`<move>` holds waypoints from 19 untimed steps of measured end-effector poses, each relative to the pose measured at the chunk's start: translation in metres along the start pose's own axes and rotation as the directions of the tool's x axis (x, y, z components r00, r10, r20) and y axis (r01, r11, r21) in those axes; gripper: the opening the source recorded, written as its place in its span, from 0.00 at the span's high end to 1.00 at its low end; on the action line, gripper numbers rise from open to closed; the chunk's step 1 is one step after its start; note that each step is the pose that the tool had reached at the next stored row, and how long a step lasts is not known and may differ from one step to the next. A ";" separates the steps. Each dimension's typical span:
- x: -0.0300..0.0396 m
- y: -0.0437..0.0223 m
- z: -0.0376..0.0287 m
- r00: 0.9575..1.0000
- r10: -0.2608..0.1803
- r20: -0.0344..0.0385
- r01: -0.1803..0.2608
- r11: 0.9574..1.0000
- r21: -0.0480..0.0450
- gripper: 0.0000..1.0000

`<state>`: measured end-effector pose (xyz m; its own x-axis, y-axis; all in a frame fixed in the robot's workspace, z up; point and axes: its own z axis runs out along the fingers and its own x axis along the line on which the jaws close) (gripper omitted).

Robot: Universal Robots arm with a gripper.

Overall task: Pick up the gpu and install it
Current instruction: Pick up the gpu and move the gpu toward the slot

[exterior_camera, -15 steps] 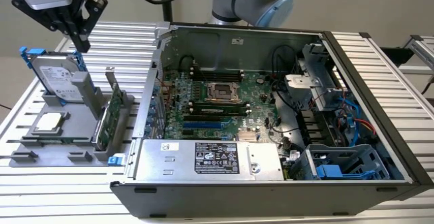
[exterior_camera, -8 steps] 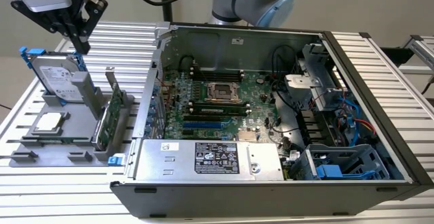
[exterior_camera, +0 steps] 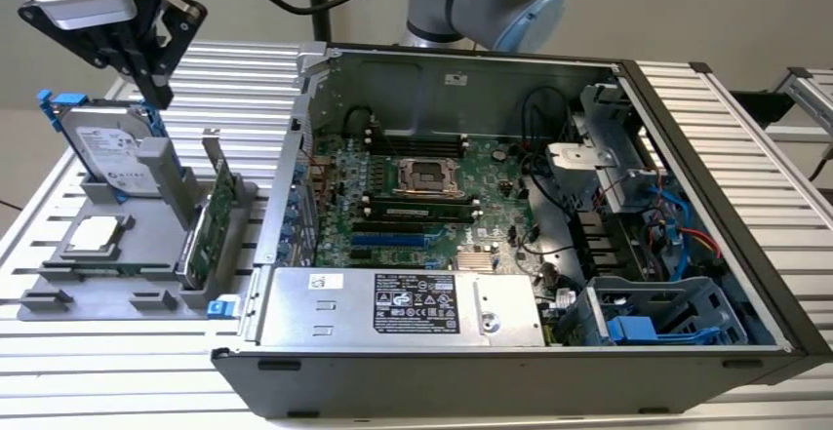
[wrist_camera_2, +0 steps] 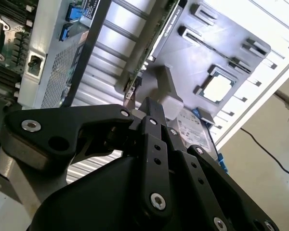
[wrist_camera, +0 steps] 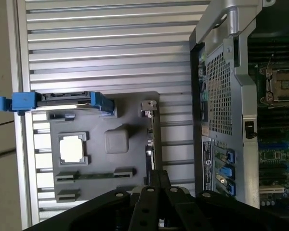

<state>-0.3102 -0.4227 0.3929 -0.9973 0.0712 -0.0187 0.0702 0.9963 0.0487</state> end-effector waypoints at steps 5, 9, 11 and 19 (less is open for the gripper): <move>-0.0009 -0.0042 -0.0002 1.000 0.000 0.000 0.000 1.000 0.000 1.00; -0.0015 -0.0083 -0.0004 1.000 0.000 0.000 0.000 1.000 0.000 1.00; -0.0017 -0.0103 -0.0005 1.000 0.000 0.000 0.000 1.000 0.000 1.00; -0.0027 -0.0197 -0.0009 1.000 0.000 0.000 0.000 1.000 0.000 1.00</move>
<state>-0.3089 -0.4426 0.3929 -0.9973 0.0712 -0.0187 0.0702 0.9963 0.0492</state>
